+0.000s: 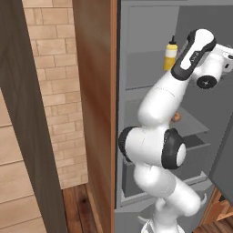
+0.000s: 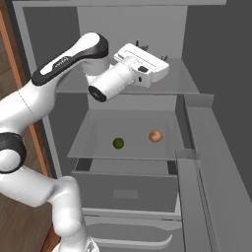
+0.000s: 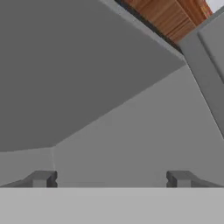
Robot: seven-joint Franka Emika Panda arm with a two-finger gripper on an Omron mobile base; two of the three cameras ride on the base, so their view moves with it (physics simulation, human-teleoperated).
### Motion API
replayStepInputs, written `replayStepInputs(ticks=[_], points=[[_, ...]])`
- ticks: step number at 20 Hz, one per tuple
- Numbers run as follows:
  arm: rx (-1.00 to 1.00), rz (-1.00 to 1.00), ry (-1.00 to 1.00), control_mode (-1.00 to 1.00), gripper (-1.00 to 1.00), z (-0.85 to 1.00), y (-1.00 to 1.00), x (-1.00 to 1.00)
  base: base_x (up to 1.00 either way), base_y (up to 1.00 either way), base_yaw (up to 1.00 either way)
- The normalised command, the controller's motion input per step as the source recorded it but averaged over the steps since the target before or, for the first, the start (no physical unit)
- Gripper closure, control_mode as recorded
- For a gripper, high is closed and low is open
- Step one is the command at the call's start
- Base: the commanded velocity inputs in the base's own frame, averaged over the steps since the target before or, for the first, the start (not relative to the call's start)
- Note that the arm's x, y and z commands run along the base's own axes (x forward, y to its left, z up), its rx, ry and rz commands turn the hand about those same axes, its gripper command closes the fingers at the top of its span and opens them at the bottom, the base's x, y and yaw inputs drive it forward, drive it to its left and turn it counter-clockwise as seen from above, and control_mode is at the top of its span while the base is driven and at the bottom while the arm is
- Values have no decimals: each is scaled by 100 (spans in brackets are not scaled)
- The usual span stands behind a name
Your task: Place the mustard and mustard from the counter to the top shelf of the fridge. If the existing items in the fridge are on the top shelf, move them to other shelves.
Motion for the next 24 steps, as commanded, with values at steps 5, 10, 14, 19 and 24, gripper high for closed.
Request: replayStepInputs(ticks=[5,10,14,19,24], points=[[0,0,-15,-100,-100,0,-2,-48,0,0,0],[0,0,1,-100,-100,0,0,-37,0,0,0],[0,0,2,-100,-100,9,0,-100,0,0,0],[0,-5,1,-100,-100,42,0,-100,0,0,0],[-1,-5,12,-100,-100,45,0,-100,0,0,0]])
